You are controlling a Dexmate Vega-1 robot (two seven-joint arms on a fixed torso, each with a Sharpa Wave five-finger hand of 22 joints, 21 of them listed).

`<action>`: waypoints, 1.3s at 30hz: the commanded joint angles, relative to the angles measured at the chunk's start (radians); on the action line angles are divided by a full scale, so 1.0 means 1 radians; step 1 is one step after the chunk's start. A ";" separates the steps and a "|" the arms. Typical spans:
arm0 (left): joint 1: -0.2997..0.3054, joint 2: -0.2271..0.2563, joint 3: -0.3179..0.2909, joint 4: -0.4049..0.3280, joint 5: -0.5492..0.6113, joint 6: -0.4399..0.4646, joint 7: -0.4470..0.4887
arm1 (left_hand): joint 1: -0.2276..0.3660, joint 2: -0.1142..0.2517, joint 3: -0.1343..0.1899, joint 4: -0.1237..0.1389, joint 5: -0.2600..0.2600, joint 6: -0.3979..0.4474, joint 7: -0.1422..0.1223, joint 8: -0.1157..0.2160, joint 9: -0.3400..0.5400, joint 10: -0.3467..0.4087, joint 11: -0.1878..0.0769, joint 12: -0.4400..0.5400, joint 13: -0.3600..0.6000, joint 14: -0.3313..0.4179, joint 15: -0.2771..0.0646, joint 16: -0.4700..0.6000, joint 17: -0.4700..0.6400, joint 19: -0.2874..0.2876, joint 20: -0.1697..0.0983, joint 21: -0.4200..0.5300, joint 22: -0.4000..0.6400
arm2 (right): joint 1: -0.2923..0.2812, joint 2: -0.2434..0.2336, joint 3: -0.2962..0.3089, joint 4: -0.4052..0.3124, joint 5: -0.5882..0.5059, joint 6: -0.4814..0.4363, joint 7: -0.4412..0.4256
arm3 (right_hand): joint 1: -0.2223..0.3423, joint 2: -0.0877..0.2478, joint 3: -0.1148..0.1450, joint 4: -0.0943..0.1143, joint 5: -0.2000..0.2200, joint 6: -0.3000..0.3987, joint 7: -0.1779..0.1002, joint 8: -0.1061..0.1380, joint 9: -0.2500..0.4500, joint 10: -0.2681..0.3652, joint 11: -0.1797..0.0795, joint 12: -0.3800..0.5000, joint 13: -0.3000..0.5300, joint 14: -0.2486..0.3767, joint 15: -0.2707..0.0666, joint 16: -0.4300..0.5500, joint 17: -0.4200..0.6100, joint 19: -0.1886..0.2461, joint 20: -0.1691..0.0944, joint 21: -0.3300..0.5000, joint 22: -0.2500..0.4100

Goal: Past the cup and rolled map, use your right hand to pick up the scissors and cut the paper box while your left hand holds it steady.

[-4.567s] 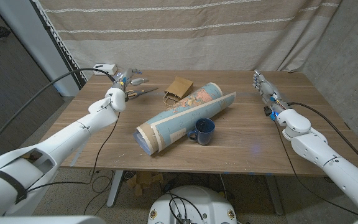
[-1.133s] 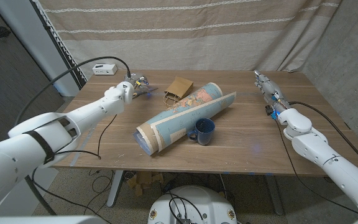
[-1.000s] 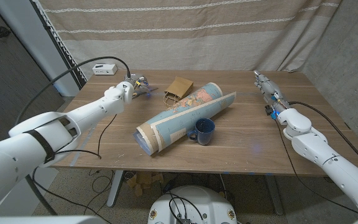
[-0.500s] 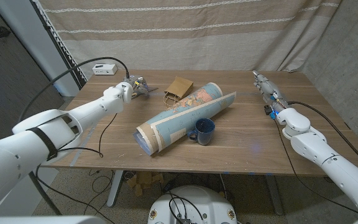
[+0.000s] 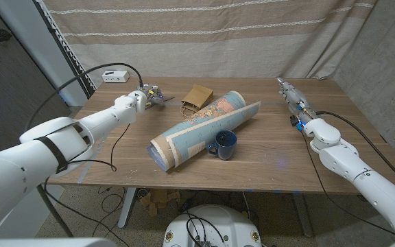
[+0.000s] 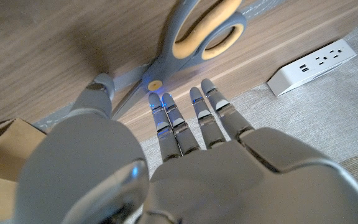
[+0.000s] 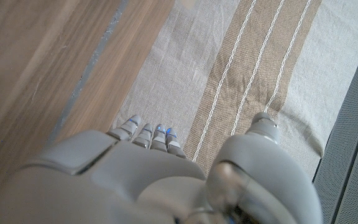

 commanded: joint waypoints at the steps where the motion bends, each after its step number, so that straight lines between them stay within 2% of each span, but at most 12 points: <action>1: -0.004 -0.004 0.016 0.015 -0.014 0.021 -0.024 | -0.011 -0.002 -0.004 0.012 0.003 -0.019 -0.008 0.001 0.006 0.017 -0.002 0.008 0.007 0.019 -0.166 0.008 0.001 0.002 -0.112 0.002 0.002 | 0.012 0.007 -0.006 0.007 0.005 -0.007 0.005 | 0.004 0.009 -0.008 0.000 0.008 -0.008 0.001 0.007 0.003 -0.009 0.004 0.007 0.002 -0.011 -0.001 0.004 0.003 -0.003 0.009 0.001 0.005; 9: 0.002 -0.001 0.024 0.019 -0.021 0.014 -0.035 | -0.025 -0.002 -0.011 0.017 0.001 -0.007 -0.014 0.011 0.013 0.039 -0.001 0.019 0.016 0.054 -0.168 0.016 0.002 0.019 -0.103 0.007 0.003 | 0.014 0.011 -0.006 0.009 0.019 -0.012 0.013 | 0.003 0.011 -0.009 0.001 0.009 -0.009 0.002 0.006 0.003 -0.010 0.004 0.007 0.002 -0.012 -0.001 0.004 0.003 0.001 0.019 0.003 0.005; 11: 0.006 -0.001 0.023 0.015 -0.024 0.020 -0.038 | -0.019 0.004 -0.008 0.014 0.002 0.000 -0.018 0.016 0.016 0.053 -0.001 0.027 0.021 0.077 -0.170 0.022 0.005 0.029 -0.101 0.011 0.004 | 0.015 0.011 -0.005 0.007 0.029 -0.020 0.020 | 0.003 0.014 -0.012 0.003 0.010 -0.010 0.001 0.006 0.003 -0.012 0.005 0.007 0.002 -0.015 0.000 0.005 0.003 0.016 0.078 0.008 0.005; 12: 0.007 0.001 0.024 0.011 -0.023 0.023 -0.039 | -0.016 0.004 -0.007 0.013 0.003 0.004 -0.018 0.019 0.017 0.055 -0.002 0.029 0.022 0.082 -0.170 0.023 0.005 0.036 -0.101 0.013 0.004 | 0.016 0.010 -0.006 0.008 0.029 -0.021 0.022 | 0.003 0.016 -0.014 0.004 0.011 -0.013 0.002 0.006 0.003 -0.015 0.005 0.007 0.002 -0.018 0.004 0.006 0.004 0.024 0.128 0.010 0.005; 13: 0.010 0.003 0.024 0.005 -0.022 0.029 -0.039 | -0.013 0.006 -0.006 0.012 0.003 0.003 -0.019 0.020 0.019 0.056 -0.002 0.031 0.025 0.091 -0.170 0.024 0.006 0.045 -0.097 0.017 0.005 | 0.017 0.010 -0.006 0.008 0.029 -0.022 0.022 | 0.004 0.018 -0.016 0.005 0.011 -0.015 0.001 0.006 0.003 -0.017 0.004 0.007 0.002 -0.022 0.007 0.006 0.004 0.039 0.164 0.014 0.005; 15: 0.011 0.007 0.027 0.000 -0.022 0.028 -0.047 | -0.010 0.007 -0.004 0.010 0.002 0.002 -0.020 0.022 0.022 0.055 -0.003 0.033 0.029 0.105 -0.169 0.026 0.007 0.061 -0.085 0.024 0.007 | 0.019 0.010 -0.007 0.009 0.030 -0.024 0.023 | 0.006 0.019 -0.017 0.005 0.012 -0.016 0.001 0.005 0.003 -0.021 0.003 0.006 0.002 -0.025 0.013 0.005 0.004 0.049 0.187 0.016 0.005; 22: 0.026 0.020 0.027 -0.031 -0.014 0.054 -0.049 | 0.001 0.002 -0.002 0.004 0.006 0.001 -0.036 0.026 0.029 0.065 -0.003 0.045 0.042 0.165 -0.169 0.040 0.012 0.091 -0.082 0.036 0.010 | 0.023 0.016 -0.006 0.020 0.041 -0.020 0.034 | 0.006 0.020 -0.018 0.005 0.012 -0.020 0.000 0.004 0.003 -0.022 0.002 0.006 0.002 -0.029 0.018 0.005 0.004 0.051 0.197 0.015 0.005; 28: 0.031 0.019 0.042 -0.034 0.000 0.060 -0.072 | 0.043 0.009 0.017 -0.006 0.015 0.010 -0.054 0.035 0.039 0.109 -0.002 0.080 0.066 0.235 -0.177 0.049 0.019 0.135 -0.112 0.060 0.022 | 0.020 0.019 -0.001 0.022 0.061 -0.023 0.042 | 0.007 0.021 -0.019 0.006 0.012 -0.023 -0.001 0.004 0.003 -0.024 0.001 0.006 0.002 -0.030 0.020 0.005 0.004 0.058 0.206 0.017 0.005; 33: 0.048 0.025 0.042 -0.056 0.005 0.072 -0.067 | 0.106 0.007 0.049 -0.007 0.017 0.087 -0.057 0.070 0.052 0.174 -0.003 0.144 0.117 0.353 -0.180 0.062 0.035 0.179 -0.134 0.101 0.048 | 0.019 0.026 0.006 0.029 0.085 -0.021 0.059 | 0.008 0.023 -0.019 0.006 0.012 -0.026 0.000 0.003 0.003 -0.028 0.003 0.005 0.002 -0.032 0.025 0.005 0.004 0.067 0.212 0.019 0.005; 37: 0.057 0.023 0.044 -0.070 0.013 0.096 -0.071 | 0.155 0.000 0.076 -0.010 0.011 0.131 -0.060 0.090 0.060 0.210 -0.003 0.187 0.157 0.427 -0.183 0.063 0.046 0.206 -0.138 0.139 0.072 | 0.021 0.034 0.009 0.038 0.104 -0.020 0.072 | 0.009 0.025 -0.020 0.006 0.012 -0.026 0.002 0.004 0.003 -0.029 0.003 0.005 0.002 -0.032 0.027 0.006 0.004 0.076 0.215 0.021 0.005; 38: 0.058 0.024 0.044 -0.072 0.014 0.095 -0.071 | 0.207 -0.012 0.097 -0.014 0.007 0.153 -0.064 0.101 0.066 0.222 -0.001 0.209 0.183 0.479 -0.182 0.060 0.054 0.210 -0.135 0.167 0.093 | 0.022 0.035 0.009 0.040 0.106 -0.020 0.075 | 0.009 0.025 -0.020 0.006 0.012 -0.027 0.001 0.003 0.003 -0.029 0.002 0.005 0.002 -0.032 0.028 0.006 0.004 0.078 0.216 0.021 0.004; 39: 0.061 0.023 0.040 -0.075 0.011 0.103 -0.072 | 0.225 -0.008 0.108 -0.011 0.003 0.176 -0.064 0.113 0.070 0.236 -0.003 0.223 0.197 0.497 -0.184 0.056 0.058 0.225 -0.135 0.189 0.107 | 0.022 0.038 0.009 0.042 0.111 -0.020 0.076 | 0.010 0.026 -0.020 0.006 0.012 -0.028 0.001 0.003 0.003 -0.030 0.003 0.005 0.002 -0.032 0.027 0.006 0.004 0.079 0.217 0.021 0.004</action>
